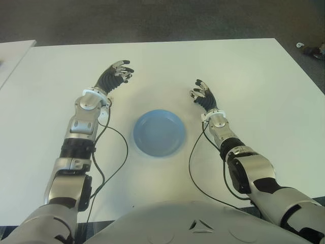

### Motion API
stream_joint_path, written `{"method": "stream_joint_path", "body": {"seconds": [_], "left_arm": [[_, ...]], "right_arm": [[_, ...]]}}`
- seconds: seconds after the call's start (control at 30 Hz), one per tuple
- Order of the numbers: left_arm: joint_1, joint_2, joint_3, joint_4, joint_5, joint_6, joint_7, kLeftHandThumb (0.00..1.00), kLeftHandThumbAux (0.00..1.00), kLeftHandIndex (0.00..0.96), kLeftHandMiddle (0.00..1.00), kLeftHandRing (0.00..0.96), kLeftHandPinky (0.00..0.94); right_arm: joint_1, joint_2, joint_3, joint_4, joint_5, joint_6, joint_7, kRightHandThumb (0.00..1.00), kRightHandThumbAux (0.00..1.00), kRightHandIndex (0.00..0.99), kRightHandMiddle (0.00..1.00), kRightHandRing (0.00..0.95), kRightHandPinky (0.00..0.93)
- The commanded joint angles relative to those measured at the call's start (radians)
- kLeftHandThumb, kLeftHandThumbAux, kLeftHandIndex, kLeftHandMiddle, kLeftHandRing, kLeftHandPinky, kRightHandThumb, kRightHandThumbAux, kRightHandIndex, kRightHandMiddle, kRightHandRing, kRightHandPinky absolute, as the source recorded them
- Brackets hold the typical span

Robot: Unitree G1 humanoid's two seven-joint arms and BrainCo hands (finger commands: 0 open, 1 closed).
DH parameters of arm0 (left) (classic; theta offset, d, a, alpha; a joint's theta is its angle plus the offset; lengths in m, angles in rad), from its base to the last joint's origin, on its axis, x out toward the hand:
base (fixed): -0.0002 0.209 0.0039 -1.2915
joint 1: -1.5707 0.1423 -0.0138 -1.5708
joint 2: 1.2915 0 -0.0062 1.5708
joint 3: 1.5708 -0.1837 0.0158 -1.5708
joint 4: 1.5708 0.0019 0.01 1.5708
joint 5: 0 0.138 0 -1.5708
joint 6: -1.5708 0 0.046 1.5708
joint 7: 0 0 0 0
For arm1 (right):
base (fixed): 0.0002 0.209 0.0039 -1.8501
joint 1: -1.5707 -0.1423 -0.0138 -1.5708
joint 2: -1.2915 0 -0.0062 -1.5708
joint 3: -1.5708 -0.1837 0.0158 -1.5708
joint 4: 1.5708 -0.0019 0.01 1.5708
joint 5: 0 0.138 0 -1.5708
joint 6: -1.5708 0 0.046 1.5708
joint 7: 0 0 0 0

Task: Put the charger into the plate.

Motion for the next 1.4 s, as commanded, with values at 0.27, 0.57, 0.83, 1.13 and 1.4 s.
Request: {"method": "stream_joint_path", "body": {"seconds": [0.27, 0.57, 0.83, 1.13, 1.4], "left_arm": [[0.138, 0.038, -0.088, -0.045, 0.335, -0.287, 0.326, 0.114, 0.655, 0.161, 0.293, 0.319, 0.352], [0.108, 0.100, -0.142, 0.205, 0.591, -0.482, 0.709, 0.230, 0.543, 0.064, 0.121, 0.145, 0.136], [0.056, 0.178, -0.223, 0.437, 0.767, -0.507, 0.972, 0.276, 0.351, 0.003, 0.007, 0.008, 0.005], [-0.056, 0.228, -0.350, 0.735, 0.856, -0.498, 1.098, 0.302, 0.153, 0.000, 0.000, 0.000, 0.000], [-0.093, 0.249, -0.421, 0.840, 0.852, -0.496, 1.091, 0.312, 0.078, 0.000, 0.000, 0.000, 0.000]], "right_arm": [[0.097, 0.026, 0.037, 0.088, -0.053, 0.093, -0.009, 0.289, 0.627, 0.000, 0.115, 0.163, 0.212], [0.096, 0.027, 0.048, 0.089, -0.062, 0.094, -0.022, 0.286, 0.616, 0.000, 0.121, 0.165, 0.204], [0.096, 0.026, 0.054, 0.090, -0.068, 0.091, -0.029, 0.274, 0.604, 0.000, 0.131, 0.179, 0.224], [0.098, 0.024, 0.054, 0.090, -0.075, 0.083, -0.035, 0.274, 0.603, 0.000, 0.144, 0.196, 0.231], [0.099, 0.022, 0.052, 0.090, -0.076, 0.079, -0.029, 0.279, 0.607, 0.000, 0.148, 0.201, 0.250]]}}
